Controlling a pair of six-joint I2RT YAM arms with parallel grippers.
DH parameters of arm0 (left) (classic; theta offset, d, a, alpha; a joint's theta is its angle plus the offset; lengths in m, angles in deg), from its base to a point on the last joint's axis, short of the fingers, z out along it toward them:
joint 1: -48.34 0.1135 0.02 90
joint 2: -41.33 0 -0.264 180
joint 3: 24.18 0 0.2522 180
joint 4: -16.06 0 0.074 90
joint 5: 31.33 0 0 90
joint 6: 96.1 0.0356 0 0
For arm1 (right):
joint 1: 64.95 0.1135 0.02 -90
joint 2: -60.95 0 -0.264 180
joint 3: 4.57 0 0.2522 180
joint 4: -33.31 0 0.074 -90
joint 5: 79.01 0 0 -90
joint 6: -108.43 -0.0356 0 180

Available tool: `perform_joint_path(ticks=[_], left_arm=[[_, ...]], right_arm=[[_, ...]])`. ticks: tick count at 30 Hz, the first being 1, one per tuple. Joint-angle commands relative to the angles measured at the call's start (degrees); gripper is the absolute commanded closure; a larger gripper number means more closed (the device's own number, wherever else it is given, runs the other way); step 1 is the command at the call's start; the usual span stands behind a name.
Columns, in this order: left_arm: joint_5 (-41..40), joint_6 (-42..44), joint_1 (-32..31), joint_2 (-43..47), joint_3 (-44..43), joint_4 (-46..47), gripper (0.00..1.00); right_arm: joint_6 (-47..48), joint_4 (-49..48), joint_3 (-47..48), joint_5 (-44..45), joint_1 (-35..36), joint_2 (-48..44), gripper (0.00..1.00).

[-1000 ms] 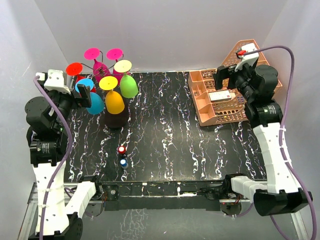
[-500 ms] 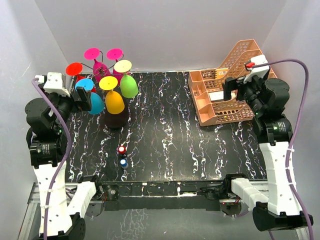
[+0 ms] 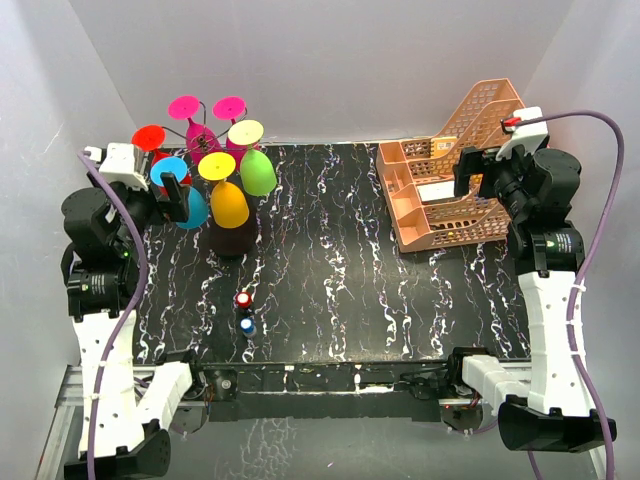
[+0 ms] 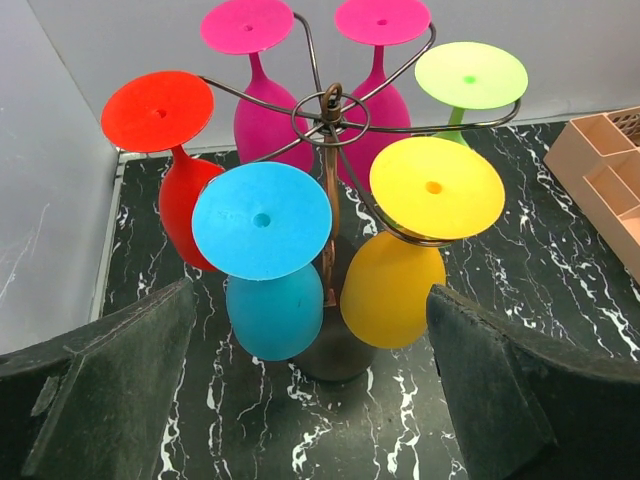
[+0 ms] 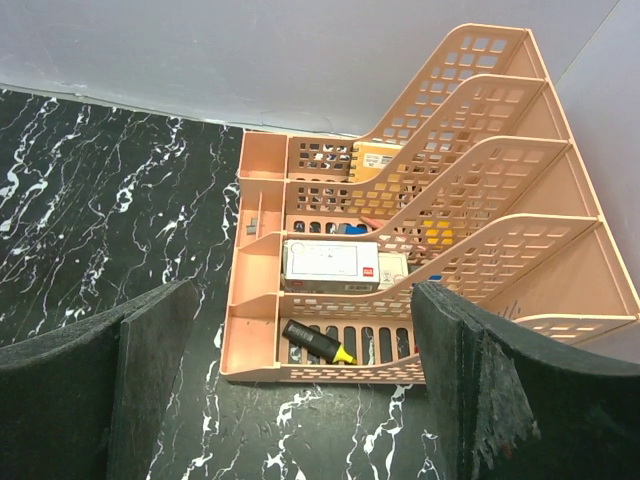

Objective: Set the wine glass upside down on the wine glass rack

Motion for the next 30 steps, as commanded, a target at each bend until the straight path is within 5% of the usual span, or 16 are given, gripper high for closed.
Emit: perform_joint_path(ticks=[1,30], left_arm=[[-0.96,0.41,0.34,-0.9,-1.09,0.89,0.03],[-3.92,1.92,1.34,-1.47,-2.26,-2.26,0.03]], right_arm=[[-1.11,-2.48,0.99,-0.1,-0.46,0.22,0.02],[0.15,-0.39,-0.07,0.47,-0.74,0.36,0.01]])
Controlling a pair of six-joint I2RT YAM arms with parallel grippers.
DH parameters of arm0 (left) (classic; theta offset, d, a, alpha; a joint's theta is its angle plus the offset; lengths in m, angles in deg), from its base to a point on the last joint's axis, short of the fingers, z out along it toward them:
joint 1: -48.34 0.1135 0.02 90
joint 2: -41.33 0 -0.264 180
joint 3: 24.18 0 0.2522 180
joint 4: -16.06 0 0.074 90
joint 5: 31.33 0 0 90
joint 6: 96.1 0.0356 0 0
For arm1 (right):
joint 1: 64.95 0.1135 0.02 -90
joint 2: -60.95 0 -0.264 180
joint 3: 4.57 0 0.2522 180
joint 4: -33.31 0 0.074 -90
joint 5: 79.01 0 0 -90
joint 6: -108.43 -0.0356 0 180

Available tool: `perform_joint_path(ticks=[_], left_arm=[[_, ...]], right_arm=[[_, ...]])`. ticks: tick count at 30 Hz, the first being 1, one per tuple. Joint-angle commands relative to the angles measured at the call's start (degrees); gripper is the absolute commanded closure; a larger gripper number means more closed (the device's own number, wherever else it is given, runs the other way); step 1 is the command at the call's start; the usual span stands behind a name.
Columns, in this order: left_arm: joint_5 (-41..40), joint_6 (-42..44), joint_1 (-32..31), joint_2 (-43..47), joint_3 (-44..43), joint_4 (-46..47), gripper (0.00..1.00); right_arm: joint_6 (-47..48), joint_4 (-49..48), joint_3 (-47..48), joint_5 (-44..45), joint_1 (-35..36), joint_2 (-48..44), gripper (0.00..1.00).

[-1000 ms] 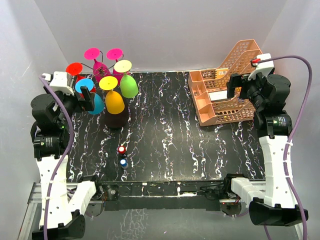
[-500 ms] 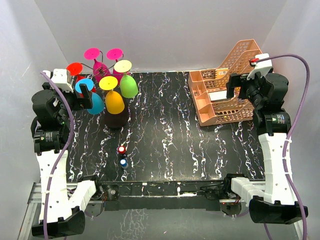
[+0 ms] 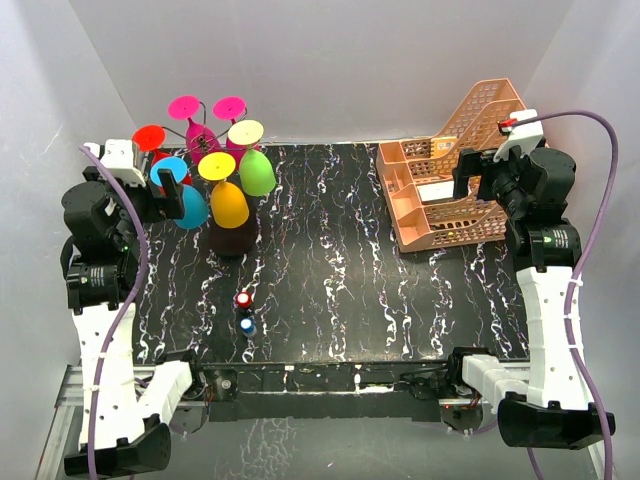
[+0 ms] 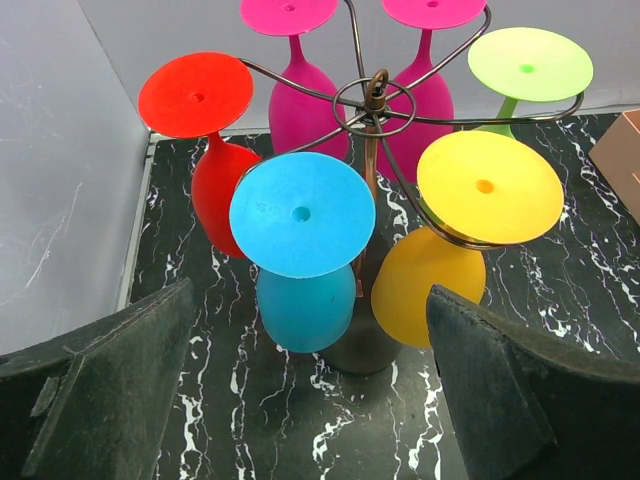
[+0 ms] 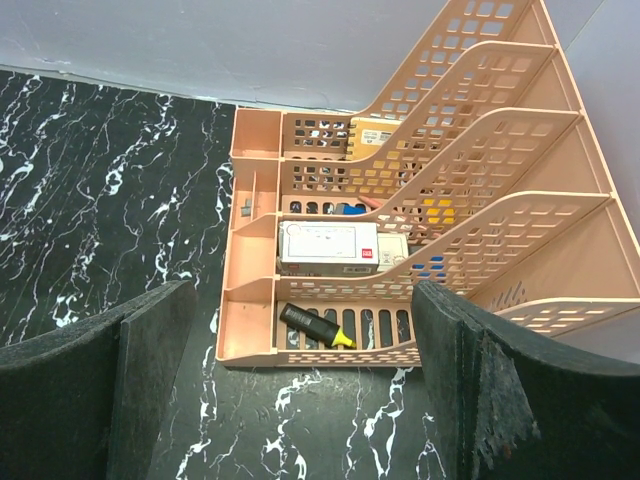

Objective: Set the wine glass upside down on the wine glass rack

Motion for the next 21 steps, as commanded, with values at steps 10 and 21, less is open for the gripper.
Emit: perform_joint_path(ticks=[10,21], left_arm=[[0.08,0.25,0.46,1.39,-1.1,-1.26,0.03],[0.06,0.7,0.49,1.25,-0.5,-1.03,0.03]], right_arm=[[0.17,-1.11,0.63,-1.08,-0.23,-0.55,0.02],[0.35,-1.17,0.29,-2.27,-0.32,-0.54,0.02]])
